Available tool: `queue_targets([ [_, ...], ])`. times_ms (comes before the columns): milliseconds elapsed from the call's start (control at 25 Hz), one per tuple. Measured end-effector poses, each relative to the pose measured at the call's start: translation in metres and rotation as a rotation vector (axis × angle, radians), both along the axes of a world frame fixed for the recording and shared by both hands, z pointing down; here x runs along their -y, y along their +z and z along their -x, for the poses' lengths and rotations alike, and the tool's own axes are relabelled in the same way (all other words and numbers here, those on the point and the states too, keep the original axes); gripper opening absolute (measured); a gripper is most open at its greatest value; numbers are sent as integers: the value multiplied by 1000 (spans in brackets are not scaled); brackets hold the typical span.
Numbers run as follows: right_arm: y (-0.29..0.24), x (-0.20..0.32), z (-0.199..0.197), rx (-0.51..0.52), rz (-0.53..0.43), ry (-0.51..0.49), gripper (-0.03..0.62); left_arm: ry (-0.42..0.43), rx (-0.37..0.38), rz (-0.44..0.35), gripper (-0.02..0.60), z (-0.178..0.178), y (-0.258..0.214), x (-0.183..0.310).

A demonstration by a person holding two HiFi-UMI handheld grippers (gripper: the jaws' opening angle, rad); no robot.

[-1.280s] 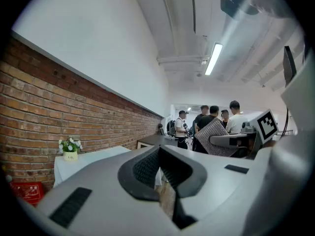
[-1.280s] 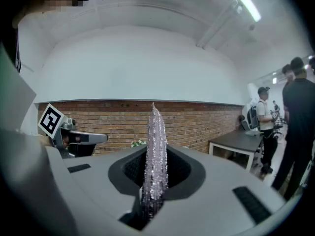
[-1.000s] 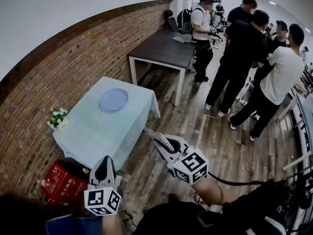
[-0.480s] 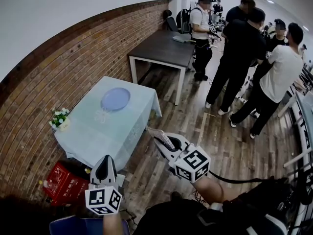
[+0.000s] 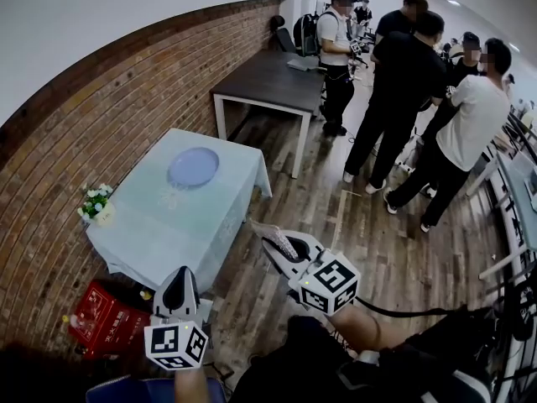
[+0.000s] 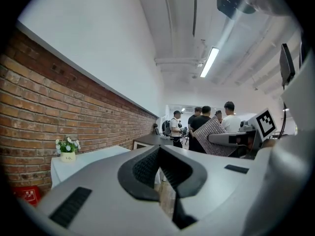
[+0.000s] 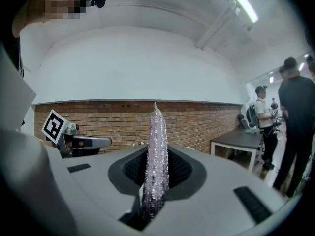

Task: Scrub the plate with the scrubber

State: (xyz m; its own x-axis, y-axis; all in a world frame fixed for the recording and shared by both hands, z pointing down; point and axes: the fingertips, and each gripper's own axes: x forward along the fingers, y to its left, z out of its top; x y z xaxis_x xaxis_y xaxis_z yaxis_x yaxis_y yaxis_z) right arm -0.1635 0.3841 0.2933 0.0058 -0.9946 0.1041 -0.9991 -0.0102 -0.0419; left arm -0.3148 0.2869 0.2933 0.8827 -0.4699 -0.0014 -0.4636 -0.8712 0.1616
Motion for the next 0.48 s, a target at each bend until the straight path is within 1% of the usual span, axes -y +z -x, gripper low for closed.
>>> queue_targets([
  [240, 6, 27, -18, 13, 2, -12, 57, -6, 9, -9, 11, -18, 3, 22],
  [360, 4, 45, -35, 13, -5, -32, 57, -19, 17, -9, 11, -37, 4, 38],
  [480, -2, 64, -59, 4, -17, -47, 57, -26, 26, -27, 11, -62, -3, 53],
])
